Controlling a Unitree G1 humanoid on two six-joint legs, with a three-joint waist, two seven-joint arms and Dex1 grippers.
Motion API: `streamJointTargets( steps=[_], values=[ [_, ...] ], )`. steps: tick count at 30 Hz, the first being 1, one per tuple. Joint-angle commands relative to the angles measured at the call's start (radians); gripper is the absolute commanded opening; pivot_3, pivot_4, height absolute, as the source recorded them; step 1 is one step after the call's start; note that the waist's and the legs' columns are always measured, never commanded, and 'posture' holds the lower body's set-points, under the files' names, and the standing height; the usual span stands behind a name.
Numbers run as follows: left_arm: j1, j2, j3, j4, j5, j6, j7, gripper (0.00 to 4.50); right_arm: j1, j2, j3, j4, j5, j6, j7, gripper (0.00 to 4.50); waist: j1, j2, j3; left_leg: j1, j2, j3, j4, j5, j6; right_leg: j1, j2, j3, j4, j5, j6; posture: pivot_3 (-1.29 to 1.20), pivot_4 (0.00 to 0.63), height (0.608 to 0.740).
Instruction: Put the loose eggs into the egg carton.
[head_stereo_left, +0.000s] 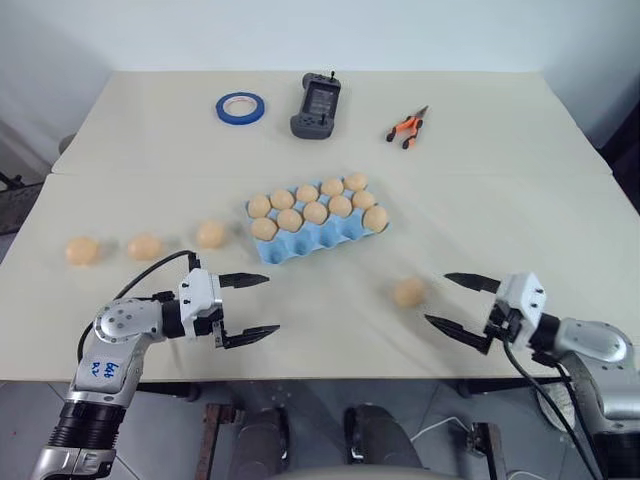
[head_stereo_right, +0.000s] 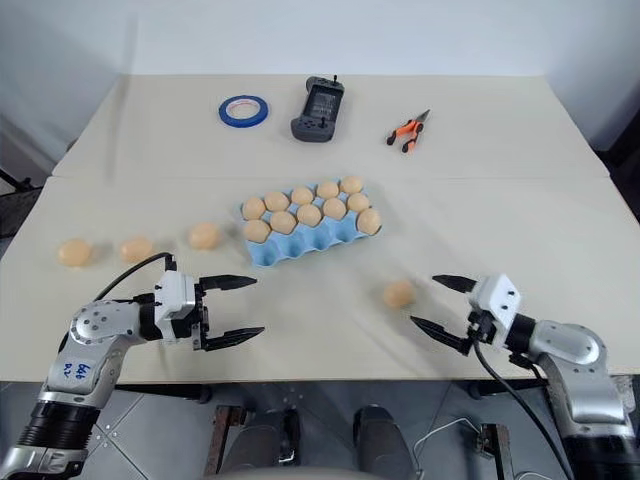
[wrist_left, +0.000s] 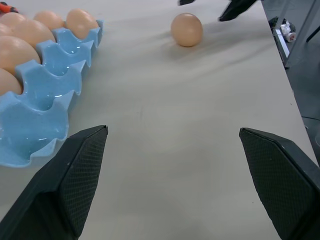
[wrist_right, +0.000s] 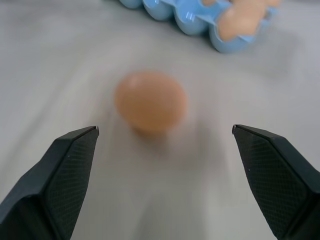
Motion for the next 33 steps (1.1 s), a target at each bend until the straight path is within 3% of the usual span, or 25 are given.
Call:
streamJointTargets(
  steps=[1,5,8,13,20,23,33],
  values=[
    [0.015,-0.003,0.009,-0.017,-0.009,-0.023,-0.007,4.48,-0.067,0.011,0.041,0.045,-0.009,0.027,0.02,4.5,0.005,0.0,0.0,0.0,0.0,0.0,0.0,0.0,0.0,0.0,0.0,0.0,-0.001,0.0,0.0,0.0,0.15,0.74],
    [0.031,0.0,0.019,-0.032,-0.01,-0.027,0.005,4.48,-0.133,0.019,0.089,0.123,-0.024,0.012,0.069,4.5,0.012,0.0,0.0,-0.003,0.0,-0.001,-0.002,-0.001,0.001,-0.001,0.0,-0.002,-0.004,0.0,0.0,0.0,0.15,0.74],
    [0.042,0.003,0.026,-0.042,-0.01,-0.028,0.013,4.5,-0.163,0.027,0.111,0.174,-0.034,-0.002,0.095,3.89,0.012,0.0,0.0,-0.004,0.0,-0.001,-0.001,-0.002,0.002,-0.001,0.0,-0.003,-0.005,0.0,0.0,0.0,0.15,0.74],
    [0.051,-0.007,0.039,-0.049,-0.012,-0.042,0.036,4.5,-0.189,0.046,0.115,0.216,-0.036,-0.042,0.117,2.35,0.01,0.0,0.0,-0.004,0.0,-0.001,0.0,-0.002,0.002,-0.001,0.0,-0.003,-0.004,0.0,0.0,0.0,0.15,0.74],
    [0.067,-0.036,0.045,-0.028,0.0,-0.116,0.066,4.5,-0.248,0.086,0.131,0.138,-0.008,-0.006,0.105,2.3,0.005,0.0,0.0,-0.003,0.0,-0.001,0.0,-0.002,0.001,-0.001,0.0,-0.003,-0.004,0.0,0.0,0.0,0.15,0.74],
    [0.08,-0.044,0.051,-0.021,0.001,-0.112,0.096,4.5,-0.372,0.168,0.147,0.111,-0.018,0.072,-0.004,2.3,-0.003,0.0,0.0,-0.003,0.001,-0.001,0.0,-0.002,0.001,-0.001,0.0,-0.003,-0.003,0.0,0.0,0.0,0.15,0.74],
    [0.102,-0.055,0.056,-0.034,0.023,-0.107,0.168,4.5,-0.592,0.3,0.211,0.324,-0.189,0.04,-0.183,2.3,0.007,0.0,0.0,-0.006,0.0,-0.003,-0.001,-0.004,0.0,-0.004,-0.001,-0.006,-0.003,0.0,0.0,0.0,0.15,0.74]
  ],
)
